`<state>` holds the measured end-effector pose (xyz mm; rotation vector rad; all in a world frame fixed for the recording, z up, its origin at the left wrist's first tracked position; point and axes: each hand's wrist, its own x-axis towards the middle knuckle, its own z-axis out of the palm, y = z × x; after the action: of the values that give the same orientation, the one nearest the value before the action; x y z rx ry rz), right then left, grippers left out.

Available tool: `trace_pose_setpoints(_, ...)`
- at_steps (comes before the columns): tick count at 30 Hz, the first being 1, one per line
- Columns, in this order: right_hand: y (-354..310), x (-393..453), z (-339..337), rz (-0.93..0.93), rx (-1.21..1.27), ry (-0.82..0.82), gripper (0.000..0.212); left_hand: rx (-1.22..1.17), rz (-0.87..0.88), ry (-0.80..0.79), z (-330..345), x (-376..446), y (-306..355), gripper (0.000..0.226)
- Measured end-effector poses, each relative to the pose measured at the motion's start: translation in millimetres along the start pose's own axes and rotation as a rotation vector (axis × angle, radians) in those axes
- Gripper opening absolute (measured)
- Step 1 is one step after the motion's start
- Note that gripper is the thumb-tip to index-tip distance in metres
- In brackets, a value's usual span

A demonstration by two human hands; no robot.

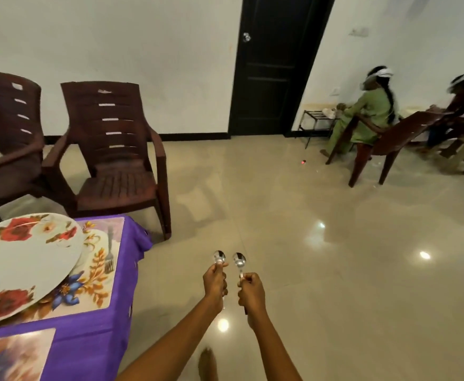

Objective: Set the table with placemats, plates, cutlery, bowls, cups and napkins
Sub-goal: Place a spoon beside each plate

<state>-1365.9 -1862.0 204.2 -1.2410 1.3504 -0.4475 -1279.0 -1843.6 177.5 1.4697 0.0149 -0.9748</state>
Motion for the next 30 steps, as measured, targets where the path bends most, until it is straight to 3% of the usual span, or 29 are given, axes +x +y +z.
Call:
trace_pose_setpoints(9, -87.3, 146.7, 95.0, -0.041, -0.135, -0.209, 0.020, -0.091, -0.019, 0.108, 3.0, 149.8, 79.5, 0.016)
trace_pose_setpoints(13, -141.2, 195.7, 152.8, -0.076, -0.158, -0.305, 0.021, -0.193, -0.010, 0.261, -10.6, 207.8, 129.5, 0.021)
trace_pose_setpoints(21, -226.6, 265.5, 297.1, -0.246, -0.286, -0.592, 0.018, -0.522, 0.100, 0.431, -100.3, 309.9, 243.6, 0.021)
trace_pose_setpoints(24, -251.4, 285.8, 349.7, -0.322, -0.385, -0.727, 0.019, -0.635, 0.121, 0.541, -131.0, 350.3, 267.1, 0.027)
trace_pose_setpoints(30, -295.6, 344.6, 451.4, -0.410, -0.554, -1.047, 0.018, -0.792, 0.205, 0.754, -178.7, 416.2, 300.3, 0.016)
